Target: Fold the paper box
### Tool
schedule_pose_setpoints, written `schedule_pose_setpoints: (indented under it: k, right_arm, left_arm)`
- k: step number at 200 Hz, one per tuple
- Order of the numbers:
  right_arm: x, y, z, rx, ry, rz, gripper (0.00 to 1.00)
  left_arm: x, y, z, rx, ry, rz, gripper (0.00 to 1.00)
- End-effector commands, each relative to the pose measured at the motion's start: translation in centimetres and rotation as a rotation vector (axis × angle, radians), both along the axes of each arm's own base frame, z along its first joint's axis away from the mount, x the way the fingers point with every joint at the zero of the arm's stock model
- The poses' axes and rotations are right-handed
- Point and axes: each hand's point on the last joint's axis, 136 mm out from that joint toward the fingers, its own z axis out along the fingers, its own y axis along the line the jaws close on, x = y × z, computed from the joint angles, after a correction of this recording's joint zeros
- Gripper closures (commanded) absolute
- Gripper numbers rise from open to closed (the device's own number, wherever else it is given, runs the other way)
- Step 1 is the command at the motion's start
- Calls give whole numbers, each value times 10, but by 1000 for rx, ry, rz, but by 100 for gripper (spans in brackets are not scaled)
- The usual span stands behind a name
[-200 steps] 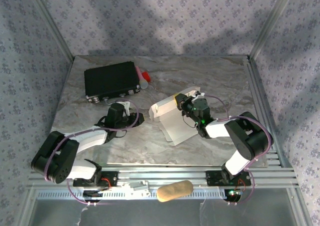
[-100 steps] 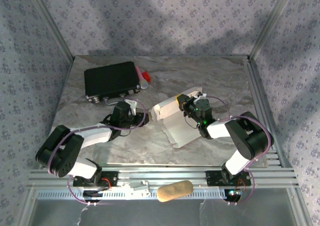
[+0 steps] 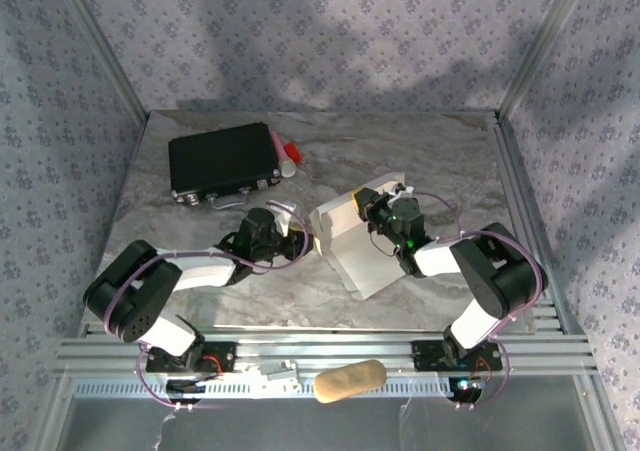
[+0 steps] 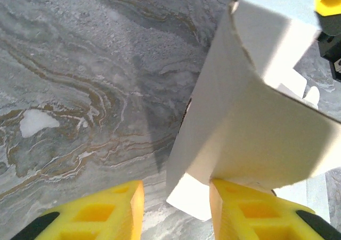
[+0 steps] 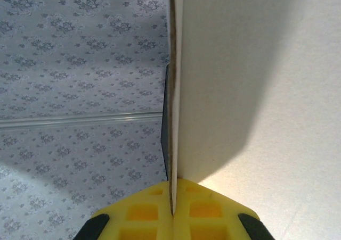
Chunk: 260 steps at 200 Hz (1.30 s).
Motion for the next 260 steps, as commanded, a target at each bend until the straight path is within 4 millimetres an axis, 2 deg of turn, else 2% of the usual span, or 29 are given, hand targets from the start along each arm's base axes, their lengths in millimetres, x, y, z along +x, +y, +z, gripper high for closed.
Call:
schedule_pose_setpoints:
  k: [1,74,181,260]
  right_arm:
    - [-4,0,-10,-38,9,13,100]
    - [-3,2,-6,-26,-1,12,100]
    - [-6,2,-8,-21,4,10,100]
    - [-22,-2,-16,-35,-22,-5,100]
  left_arm:
    - [10,-13,23,-25,-102,-11,62]
    - [10,-27,24,7,-129,-1,59]
    - [18,-28,16,122,-185,120,59]
    - [17,-30,13,183,-261,211,57]
